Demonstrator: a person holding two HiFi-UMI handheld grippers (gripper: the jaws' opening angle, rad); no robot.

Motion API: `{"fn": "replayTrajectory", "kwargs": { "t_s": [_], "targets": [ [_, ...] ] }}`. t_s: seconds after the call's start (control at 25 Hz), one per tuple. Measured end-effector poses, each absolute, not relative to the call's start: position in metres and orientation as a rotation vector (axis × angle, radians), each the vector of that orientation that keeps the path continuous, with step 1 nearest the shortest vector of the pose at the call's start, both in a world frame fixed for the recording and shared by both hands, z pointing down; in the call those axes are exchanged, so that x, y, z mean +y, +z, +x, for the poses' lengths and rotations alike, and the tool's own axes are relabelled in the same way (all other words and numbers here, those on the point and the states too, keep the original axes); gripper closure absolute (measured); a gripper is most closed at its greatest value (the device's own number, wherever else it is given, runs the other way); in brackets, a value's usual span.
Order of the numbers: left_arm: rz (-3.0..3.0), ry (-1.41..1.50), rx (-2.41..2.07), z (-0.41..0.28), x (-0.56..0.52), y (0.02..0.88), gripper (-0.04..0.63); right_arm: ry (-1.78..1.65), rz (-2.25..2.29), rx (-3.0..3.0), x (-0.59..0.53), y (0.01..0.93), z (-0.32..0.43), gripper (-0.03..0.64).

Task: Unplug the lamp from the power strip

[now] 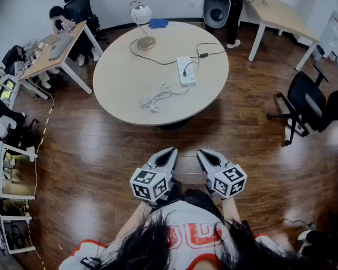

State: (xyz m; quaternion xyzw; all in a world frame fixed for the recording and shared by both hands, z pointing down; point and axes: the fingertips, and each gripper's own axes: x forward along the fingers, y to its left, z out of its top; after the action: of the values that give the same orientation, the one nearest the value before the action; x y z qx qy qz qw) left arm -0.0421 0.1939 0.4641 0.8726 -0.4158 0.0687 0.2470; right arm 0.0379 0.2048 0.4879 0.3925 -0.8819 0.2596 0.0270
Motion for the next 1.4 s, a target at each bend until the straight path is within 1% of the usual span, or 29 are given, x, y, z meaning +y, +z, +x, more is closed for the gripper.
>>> {"fn": "replayTrajectory", "kwargs": {
  "t_s": [0.36,0.72,0.96,1.12,1.4],
  "targets": [
    [2.372,0.190,-1.128,-0.036,0.142,0.475,0.595,0.827,1.213,-2.732,0.159,0.496,0.044,0.615],
    [2.395,0.185,-1.008,-0.035,0.028,0.472,0.595,0.845,1.321,-2.689,0.061,0.480,0.047,0.615],
    [2.391,0.210,-0.900,-0.032,-0.034,0.485,0.595,0.847,1.427,-2.626,-0.004,0.480,0.054,0.615],
    [2.389,0.160,-0.843,-0.034,-0.071,0.490,0.595,0.863,1.474,-2.574,-0.031,0.483,0.054,0.615],
    [2.300,0.168,-0.961,-0.029,-0.133,0.527,0.595,0.911,1.462,-2.502,-0.046,0.491,0.056,0.615]
  ]
}}
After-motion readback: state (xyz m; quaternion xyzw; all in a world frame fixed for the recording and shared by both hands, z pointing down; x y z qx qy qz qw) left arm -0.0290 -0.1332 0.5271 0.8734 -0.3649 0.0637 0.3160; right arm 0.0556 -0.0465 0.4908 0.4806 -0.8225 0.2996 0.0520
